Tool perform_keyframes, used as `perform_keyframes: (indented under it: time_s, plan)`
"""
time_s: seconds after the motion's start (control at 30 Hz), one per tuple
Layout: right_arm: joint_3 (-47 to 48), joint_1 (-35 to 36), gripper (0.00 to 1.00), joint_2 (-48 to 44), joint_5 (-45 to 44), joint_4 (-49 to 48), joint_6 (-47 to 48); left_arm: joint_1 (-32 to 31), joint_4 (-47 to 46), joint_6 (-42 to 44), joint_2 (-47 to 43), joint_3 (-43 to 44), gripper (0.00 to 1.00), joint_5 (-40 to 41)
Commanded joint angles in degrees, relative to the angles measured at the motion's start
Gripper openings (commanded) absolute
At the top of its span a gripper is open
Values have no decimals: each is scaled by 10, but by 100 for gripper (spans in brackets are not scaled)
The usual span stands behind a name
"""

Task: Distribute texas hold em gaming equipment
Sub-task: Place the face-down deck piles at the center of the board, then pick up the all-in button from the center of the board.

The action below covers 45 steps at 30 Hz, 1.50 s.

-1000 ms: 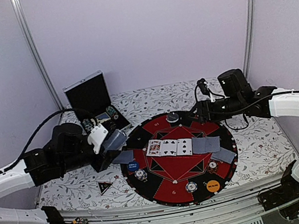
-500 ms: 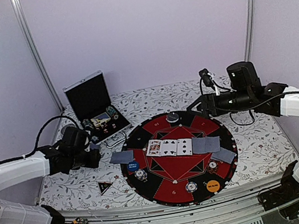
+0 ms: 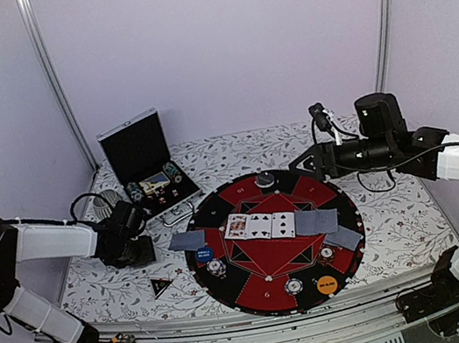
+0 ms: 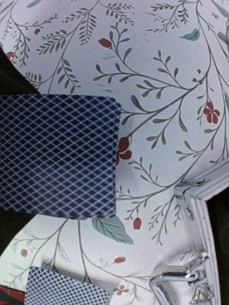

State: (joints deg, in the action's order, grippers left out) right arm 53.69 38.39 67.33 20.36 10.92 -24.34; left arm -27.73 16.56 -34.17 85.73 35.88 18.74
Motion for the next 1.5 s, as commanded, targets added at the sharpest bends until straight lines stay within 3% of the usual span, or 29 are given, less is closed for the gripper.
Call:
perform_keyframes:
  time_s: [0.0,0.23,0.37,0.53,0.8,1.07,1.47]
  plan:
    - [1,12,66,4,-3,8,-3,2,-8,-39,12,-7,73,-5]
    - [48,67,66,63,-33,31,12,1,22,-54,-13,2,98,-4]
    - [91,98,67,112,-24,48,27,-25,82,-61,-59,40,98,24]
    - [108,105,68,131,-5,41,28,-117,167,-78,-120,83,98,67]
    - [84,109,69,123,-15,34,21,-251,168,-249,-154,-7,98,36]
    - [67,112,69,111,-19,35,19,-262,162,-315,-86,-23,98,67]
    - [51,112,69,94,-29,35,22,-269,82,-340,-10,-39,98,34]
